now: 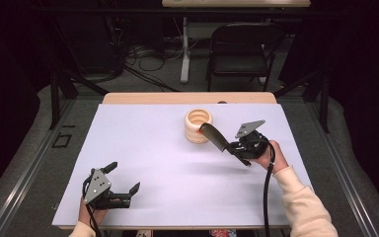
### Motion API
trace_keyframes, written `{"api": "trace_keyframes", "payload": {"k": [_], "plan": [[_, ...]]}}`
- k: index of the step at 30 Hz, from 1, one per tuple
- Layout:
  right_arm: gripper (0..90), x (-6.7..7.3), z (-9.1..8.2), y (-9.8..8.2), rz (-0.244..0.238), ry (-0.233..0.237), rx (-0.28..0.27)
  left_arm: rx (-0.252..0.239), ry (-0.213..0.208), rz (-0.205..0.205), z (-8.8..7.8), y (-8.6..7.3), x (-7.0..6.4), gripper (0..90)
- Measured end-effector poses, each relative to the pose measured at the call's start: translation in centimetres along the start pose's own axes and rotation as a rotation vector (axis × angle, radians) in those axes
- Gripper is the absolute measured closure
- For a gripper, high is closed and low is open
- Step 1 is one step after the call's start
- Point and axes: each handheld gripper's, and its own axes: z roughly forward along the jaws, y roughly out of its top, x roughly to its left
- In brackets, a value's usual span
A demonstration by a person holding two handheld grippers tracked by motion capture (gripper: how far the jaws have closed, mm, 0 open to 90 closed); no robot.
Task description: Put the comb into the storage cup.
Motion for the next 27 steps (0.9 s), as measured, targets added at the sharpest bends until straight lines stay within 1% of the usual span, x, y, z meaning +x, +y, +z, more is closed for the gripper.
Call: {"api": "trace_keyframes", "payload": {"k": [2,6,9,15,19,22,27], "plan": [[72.1,0.00,0.03,0.03,-0.001,0.002,-0.012,-0.001,0.001,-0.002,0.00,0.00,-0.01,0.2],[72.1,0.08,0.01,0.09,0.013,-0.006,-0.031,-0.001,-0.001,0.001,0.01,0.02,-0.04,0.2],[72.1,0.13,0.11,0.13,0.026,-0.008,-0.036,-0.002,0.000,-0.005,0.02,0.02,-0.01,0.2],[72.0,0.17,0.34,0.31,0.032,-0.022,-0.049,-0.001,0.002,-0.006,0.01,0.00,0.01,0.2],[72.1,0.26,0.38,0.38,0.048,-0.022,-0.065,-0.001,0.001,-0.002,0.01,0.01,-0.02,0.2],[72.1,0.20,0.47,0.36,0.062,-0.033,-0.078,-0.002,0.001,-0.010,0.01,0.01,0.01,0.2],[72.1,0.14,0.53,0.38,0.078,-0.045,-0.096,-0.002,0.005,-0.011,-0.02,0.00,0.06,0.2]]}}
